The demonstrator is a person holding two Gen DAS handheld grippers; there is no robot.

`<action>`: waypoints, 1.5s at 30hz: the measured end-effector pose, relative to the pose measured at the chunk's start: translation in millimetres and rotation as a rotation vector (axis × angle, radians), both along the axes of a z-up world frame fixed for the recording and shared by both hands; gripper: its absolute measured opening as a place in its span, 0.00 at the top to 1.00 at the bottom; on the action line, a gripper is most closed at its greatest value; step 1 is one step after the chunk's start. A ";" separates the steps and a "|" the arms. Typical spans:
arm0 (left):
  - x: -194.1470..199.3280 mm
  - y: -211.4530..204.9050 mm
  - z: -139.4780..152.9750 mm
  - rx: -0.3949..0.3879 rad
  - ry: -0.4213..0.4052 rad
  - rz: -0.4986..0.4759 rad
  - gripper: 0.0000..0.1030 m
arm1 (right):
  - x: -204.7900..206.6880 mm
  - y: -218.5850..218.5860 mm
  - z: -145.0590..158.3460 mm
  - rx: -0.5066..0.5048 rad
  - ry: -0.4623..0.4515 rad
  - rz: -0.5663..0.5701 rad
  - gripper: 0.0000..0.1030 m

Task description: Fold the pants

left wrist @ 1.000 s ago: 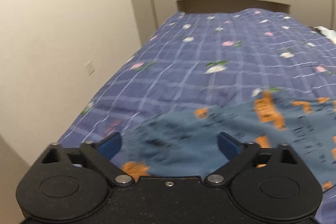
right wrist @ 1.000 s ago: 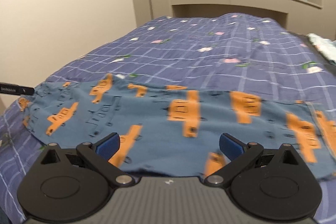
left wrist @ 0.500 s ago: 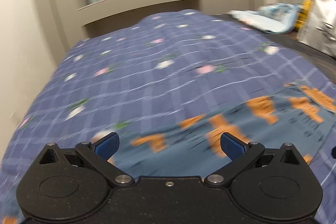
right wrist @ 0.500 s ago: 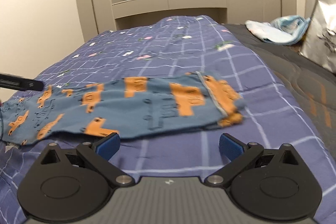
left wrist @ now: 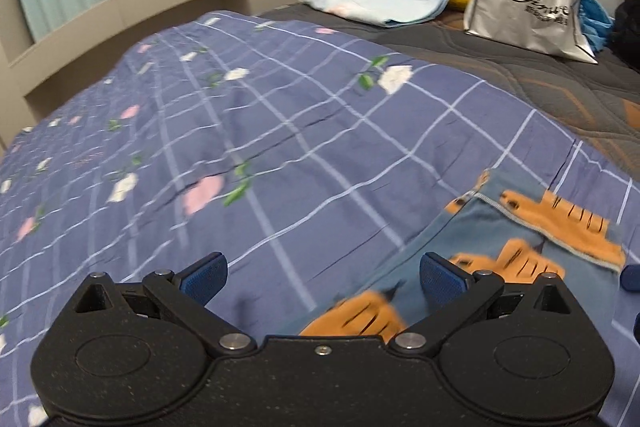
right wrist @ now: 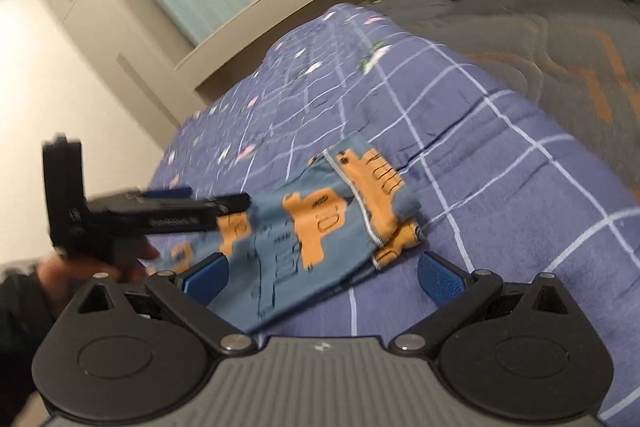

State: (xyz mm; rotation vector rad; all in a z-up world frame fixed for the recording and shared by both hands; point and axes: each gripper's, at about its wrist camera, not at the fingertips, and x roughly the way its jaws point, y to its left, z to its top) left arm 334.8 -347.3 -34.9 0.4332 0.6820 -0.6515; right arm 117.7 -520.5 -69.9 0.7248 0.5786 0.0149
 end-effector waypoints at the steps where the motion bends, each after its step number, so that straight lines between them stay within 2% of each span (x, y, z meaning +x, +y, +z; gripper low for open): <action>1: 1.4 -3.1 -1.1 0.001 0.003 -0.008 0.01 | -0.1 0.3 -0.6 0.029 -0.006 -0.027 0.00; 7: 4.7 -20.3 -10.1 0.039 0.002 -0.049 0.01 | -5.4 -1.3 -6.0 0.118 -0.034 -0.182 0.10; 12: 11.3 -25.5 -3.9 0.046 0.023 -0.028 0.01 | -8.7 1.6 -10.7 0.121 -0.025 -0.276 0.30; 14: 12.1 -25.8 5.2 0.030 0.027 -0.016 0.01 | -9.2 2.3 -12.6 0.117 -0.011 -0.312 0.49; 15: 12.0 -26.9 11.5 0.016 0.036 -0.012 0.01 | -9.2 2.5 -13.9 0.111 -0.001 -0.332 0.55; 16: 11.8 -27.9 16.9 0.003 0.051 -0.010 0.01 | -9.5 3.4 -15.0 0.098 0.005 -0.347 0.68; 17: 11.5 -29.5 23.1 -0.015 0.072 -0.011 0.01 | -9.1 4.9 -15.0 0.074 0.010 -0.354 0.77; 19: 9.8 -34.0 33.6 -0.054 0.117 -0.012 0.01 | -7.8 10.6 -13.2 0.003 0.010 -0.337 0.81; 22: 7.0 -40.6 45.8 -0.114 0.196 -0.024 0.01 | -5.4 33.4 -0.3 -0.203 -0.026 -0.275 0.84; 26: 4.2 -48.8 55.3 -0.160 0.307 -0.061 0.01 | 4.5 86.0 18.4 -0.598 -0.055 -0.143 0.85; 29: 0.6 -57.6 55.7 -0.134 0.352 -0.097 0.01 | 14.8 121.3 18.0 -0.773 -0.048 -0.035 0.85; 32: -4.6 -67.3 47.7 -0.042 0.355 -0.108 0.04 | 16.8 144.9 14.1 -0.895 -0.046 0.015 0.85; 35: -9.3 -71.5 37.4 0.029 0.333 -0.118 0.14 | 21.1 151.9 12.8 -0.931 -0.046 0.036 0.85; 40: -0.7 -67.9 28.4 -0.029 0.384 -0.028 0.27 | 19.1 152.1 9.3 -0.946 -0.045 0.048 0.85; 41: -0.5 -67.6 28.4 -0.040 0.382 -0.013 0.37 | 19.6 153.0 8.8 -0.950 -0.044 0.049 0.85; 42: -1.6 -67.4 29.2 -0.049 0.371 -0.006 0.51 | 21.1 153.1 9.4 -0.953 -0.044 0.051 0.85; 43: -3.0 -69.0 30.0 -0.047 0.362 -0.007 0.58 | 19.4 153.4 9.7 -0.954 -0.045 0.052 0.85; 45: -8.8 -69.7 32.9 -0.049 0.354 -0.021 0.83 | 15.9 152.8 11.9 -0.956 -0.048 0.051 0.85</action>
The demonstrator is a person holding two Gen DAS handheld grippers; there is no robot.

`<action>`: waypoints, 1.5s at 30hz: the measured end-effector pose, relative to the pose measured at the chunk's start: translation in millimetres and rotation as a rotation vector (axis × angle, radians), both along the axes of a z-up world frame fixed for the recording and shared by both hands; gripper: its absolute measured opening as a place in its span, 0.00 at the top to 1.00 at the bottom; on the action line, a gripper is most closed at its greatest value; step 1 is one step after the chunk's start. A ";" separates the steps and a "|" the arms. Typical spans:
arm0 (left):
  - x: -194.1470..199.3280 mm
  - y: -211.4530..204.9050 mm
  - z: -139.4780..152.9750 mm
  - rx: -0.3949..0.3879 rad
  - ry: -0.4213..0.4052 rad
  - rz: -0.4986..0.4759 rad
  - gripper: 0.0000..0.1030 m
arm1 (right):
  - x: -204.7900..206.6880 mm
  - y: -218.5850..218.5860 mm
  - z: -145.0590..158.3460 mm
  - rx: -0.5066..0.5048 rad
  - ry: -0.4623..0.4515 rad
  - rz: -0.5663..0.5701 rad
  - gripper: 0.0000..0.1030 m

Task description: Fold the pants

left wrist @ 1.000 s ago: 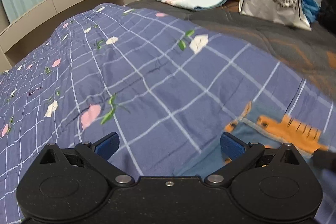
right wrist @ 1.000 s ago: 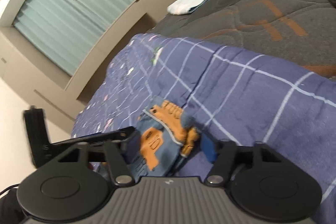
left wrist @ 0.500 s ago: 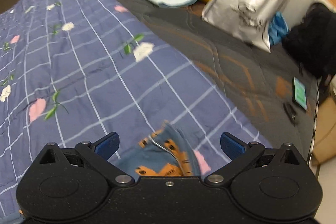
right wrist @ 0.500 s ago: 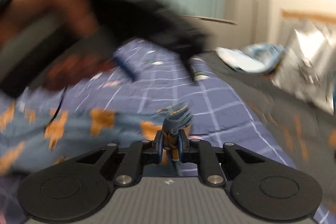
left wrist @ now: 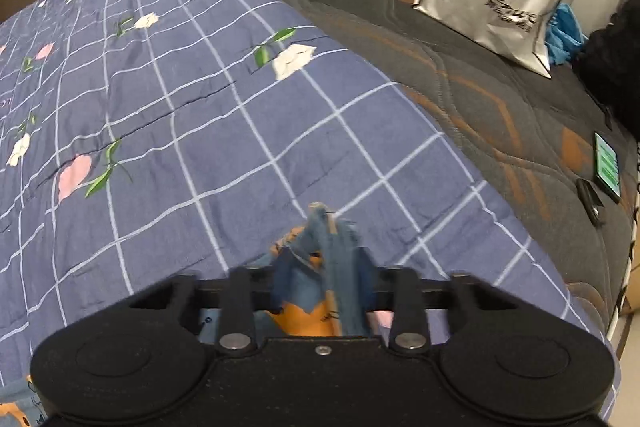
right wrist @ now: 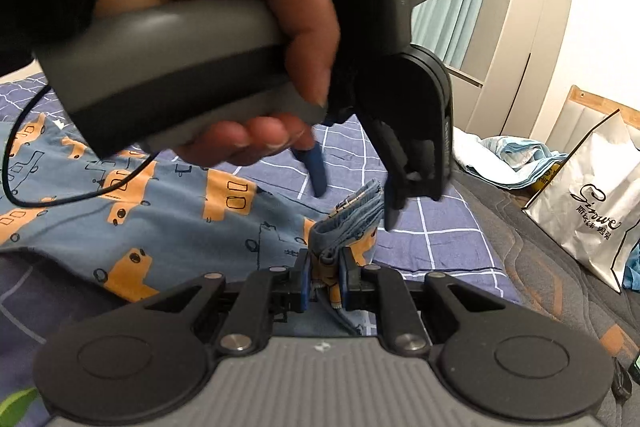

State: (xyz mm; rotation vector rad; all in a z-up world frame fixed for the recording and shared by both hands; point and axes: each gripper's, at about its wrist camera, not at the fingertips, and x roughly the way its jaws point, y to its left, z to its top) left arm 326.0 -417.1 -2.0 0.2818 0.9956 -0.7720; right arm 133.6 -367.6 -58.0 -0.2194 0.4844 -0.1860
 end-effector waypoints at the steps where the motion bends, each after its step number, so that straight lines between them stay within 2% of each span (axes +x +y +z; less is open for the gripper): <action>1: -2.7 -0.3 1.6 -0.001 -0.006 0.000 0.87 | -2.1 -0.2 1.6 -0.001 -0.003 0.001 0.85; 9: -15.0 38.7 42.6 -0.078 -0.042 0.071 0.89 | -17.3 13.2 26.7 -0.004 -0.065 0.032 0.86; 17: -34.6 129.4 86.7 -0.075 -0.118 0.175 0.89 | -30.3 57.5 56.2 0.062 -0.117 0.170 0.86; 22: -45.5 193.6 96.2 -0.076 -0.137 0.257 0.89 | -34.5 97.4 65.8 0.073 -0.117 0.282 0.86; 26: -51.9 238.2 84.6 -0.080 -0.120 0.330 0.89 | -32.8 127.4 66.3 0.079 -0.083 0.365 0.86; 33: -52.1 294.7 34.6 -0.100 -0.055 0.423 0.88 | -20.9 167.8 45.4 0.081 0.035 0.453 0.86; 39: -48.4 311.9 -3.4 -0.117 -0.042 0.446 0.88 | -14.6 192.9 18.2 0.084 0.106 0.473 0.86; 45: -44.8 320.3 -21.8 -0.137 -0.019 0.461 0.88 | -11.8 196.3 3.5 0.094 0.139 0.463 0.86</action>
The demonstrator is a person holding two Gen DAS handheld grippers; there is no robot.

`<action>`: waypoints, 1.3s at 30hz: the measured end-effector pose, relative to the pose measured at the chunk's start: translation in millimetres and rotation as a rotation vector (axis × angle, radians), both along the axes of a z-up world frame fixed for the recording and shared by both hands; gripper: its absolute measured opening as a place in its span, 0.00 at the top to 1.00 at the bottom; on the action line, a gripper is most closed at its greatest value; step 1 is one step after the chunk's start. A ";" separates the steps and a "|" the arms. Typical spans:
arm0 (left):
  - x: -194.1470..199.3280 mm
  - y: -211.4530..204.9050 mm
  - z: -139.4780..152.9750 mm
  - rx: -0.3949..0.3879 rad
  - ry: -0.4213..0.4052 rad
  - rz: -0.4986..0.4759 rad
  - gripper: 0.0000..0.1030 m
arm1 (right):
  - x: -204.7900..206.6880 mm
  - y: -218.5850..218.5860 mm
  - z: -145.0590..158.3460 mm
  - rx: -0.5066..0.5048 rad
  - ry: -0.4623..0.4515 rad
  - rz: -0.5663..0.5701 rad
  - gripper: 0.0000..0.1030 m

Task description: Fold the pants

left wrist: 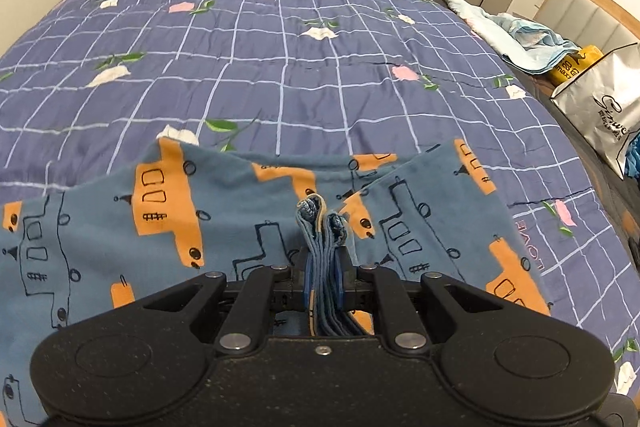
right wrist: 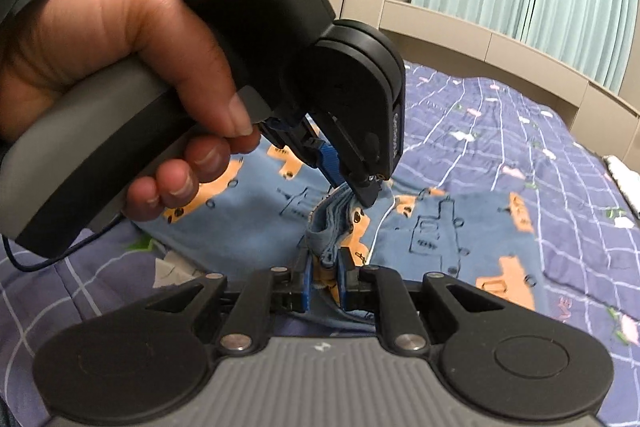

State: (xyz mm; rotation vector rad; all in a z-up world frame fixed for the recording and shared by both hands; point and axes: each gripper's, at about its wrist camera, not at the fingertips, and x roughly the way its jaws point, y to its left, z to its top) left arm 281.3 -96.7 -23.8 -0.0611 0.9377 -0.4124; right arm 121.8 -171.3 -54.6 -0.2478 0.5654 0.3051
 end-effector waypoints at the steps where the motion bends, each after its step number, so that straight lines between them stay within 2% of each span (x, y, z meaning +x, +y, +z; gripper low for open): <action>1: 0.1 0.4 -1.0 -0.001 -0.001 -0.001 0.88 | 0.4 -0.1 -1.4 0.001 0.001 -0.001 0.86; 11: -1.8 -1.0 7.4 -0.004 -0.008 -0.004 0.89 | -2.0 -4.1 7.0 0.006 -0.020 -0.008 0.86; 17: -5.8 7.6 36.5 -0.004 -0.051 -0.009 0.90 | -7.6 0.3 25.3 0.011 -0.102 -0.008 0.86; 24: -8.8 44.8 63.2 0.053 -0.067 0.014 0.90 | -6.2 27.0 46.3 0.019 -0.144 0.084 0.86; 27: -8.8 64.7 59.0 0.074 -0.057 0.026 0.90 | -1.8 43.9 46.5 0.020 -0.127 0.138 0.86; 31: -6.2 88.0 38.8 0.075 -0.024 0.055 0.89 | 5.2 66.4 38.5 -0.002 -0.096 0.191 0.86; 35: -4.3 102.2 15.2 0.046 0.012 0.077 0.89 | 11.6 81.5 26.0 -0.021 -0.050 0.210 0.86; 39: -4.0 109.3 4.5 0.019 0.023 0.082 0.88 | 18.9 85.8 14.9 -0.031 -0.017 0.213 0.85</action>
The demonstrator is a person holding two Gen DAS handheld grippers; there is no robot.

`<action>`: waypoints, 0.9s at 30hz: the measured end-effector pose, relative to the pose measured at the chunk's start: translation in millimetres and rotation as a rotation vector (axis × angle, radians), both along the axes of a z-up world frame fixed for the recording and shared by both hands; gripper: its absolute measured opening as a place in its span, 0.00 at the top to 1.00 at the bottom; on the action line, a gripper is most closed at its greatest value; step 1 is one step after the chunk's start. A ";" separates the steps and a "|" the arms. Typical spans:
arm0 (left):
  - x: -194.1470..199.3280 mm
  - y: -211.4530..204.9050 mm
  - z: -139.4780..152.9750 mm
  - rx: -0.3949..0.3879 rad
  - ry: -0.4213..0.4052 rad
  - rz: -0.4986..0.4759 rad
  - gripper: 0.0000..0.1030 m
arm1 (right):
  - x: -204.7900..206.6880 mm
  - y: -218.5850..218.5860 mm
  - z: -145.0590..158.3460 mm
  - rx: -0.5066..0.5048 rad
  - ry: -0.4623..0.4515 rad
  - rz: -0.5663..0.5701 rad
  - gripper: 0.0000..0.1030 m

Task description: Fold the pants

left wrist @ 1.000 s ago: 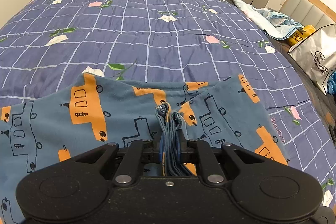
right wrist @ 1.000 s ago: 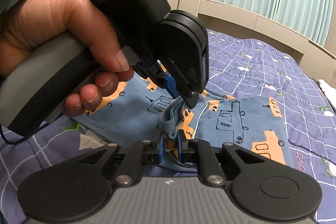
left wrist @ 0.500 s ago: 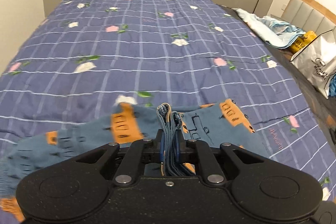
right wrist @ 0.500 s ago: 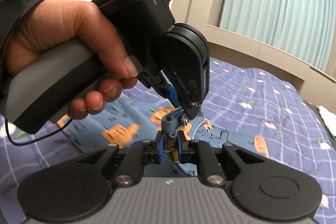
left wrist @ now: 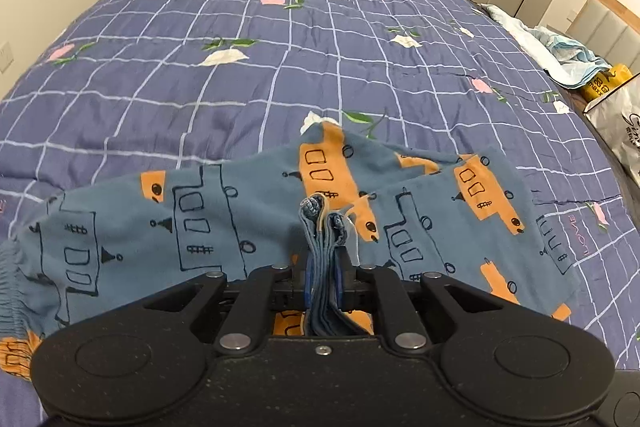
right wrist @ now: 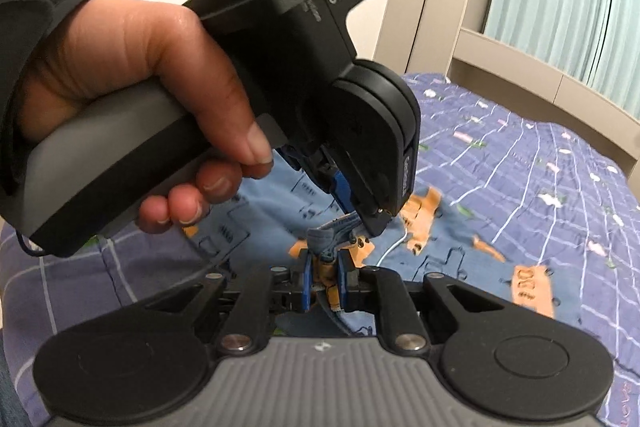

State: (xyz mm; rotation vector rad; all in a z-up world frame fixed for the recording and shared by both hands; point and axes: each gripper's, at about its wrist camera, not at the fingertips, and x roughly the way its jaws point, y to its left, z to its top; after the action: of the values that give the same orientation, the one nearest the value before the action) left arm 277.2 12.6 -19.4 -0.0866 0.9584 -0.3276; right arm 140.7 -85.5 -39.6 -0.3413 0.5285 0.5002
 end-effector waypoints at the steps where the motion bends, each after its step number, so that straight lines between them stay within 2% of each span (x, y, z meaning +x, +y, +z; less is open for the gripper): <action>1: 0.9 0.0 -1.3 -0.005 0.001 0.001 0.88 | 2.6 1.4 -1.9 0.000 0.005 -0.001 0.85; 4: 2.1 1.8 -3.6 -0.020 0.005 0.005 0.86 | 0.6 3.0 -7.6 0.003 0.007 -0.004 0.83; 6: 1.3 2.3 -4.2 -0.025 0.006 0.007 0.81 | -1.7 1.3 -7.3 0.018 0.006 -0.002 0.74; 8: -0.8 1.9 -4.1 -0.020 0.002 0.014 0.77 | -3.8 -5.4 -5.8 0.034 -0.004 -0.005 0.51; 10: -3.6 1.8 -4.4 -0.017 -0.001 0.015 0.68 | -14.0 -15.2 -0.7 0.049 -0.019 -0.023 0.40; 11: -5.0 1.3 -4.2 -0.015 -0.003 0.018 0.60 | -16.6 -22.3 1.2 0.058 -0.029 -0.036 0.30; 14: -12.6 -3.8 -0.4 0.017 -0.034 0.031 0.34 | -24.1 -47.9 6.4 0.064 -0.061 -0.094 0.13; 16: -20.5 -8.7 3.7 0.062 -0.080 0.032 0.24 | -29.7 -68.9 7.9 0.051 -0.078 -0.150 0.11; 18: -28.2 -14.3 7.0 0.117 -0.126 0.038 0.09 | -34.8 -89.8 8.4 0.027 -0.088 -0.207 0.05; 20: -36.4 -20.0 8.9 0.171 -0.166 0.049 0.04 | -39.2 -110.0 8.6 0.004 -0.099 -0.272 0.01; 25: -52.9 -37.0 -1.3 0.289 -0.236 0.039 0.01 | -44.8 -150.2 -2.4 -0.045 -0.076 -0.397 0.00; 27: -54.1 -43.1 -10.5 0.356 -0.233 0.051 0.01 | -39.2 -157.3 -12.3 -0.066 -0.042 -0.432 0.00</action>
State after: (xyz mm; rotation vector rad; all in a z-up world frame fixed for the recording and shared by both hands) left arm 223.2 -30.5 -29.9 0.2473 0.7692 -0.1134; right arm 101.5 -242.8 -51.9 -0.2892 0.5604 0.0578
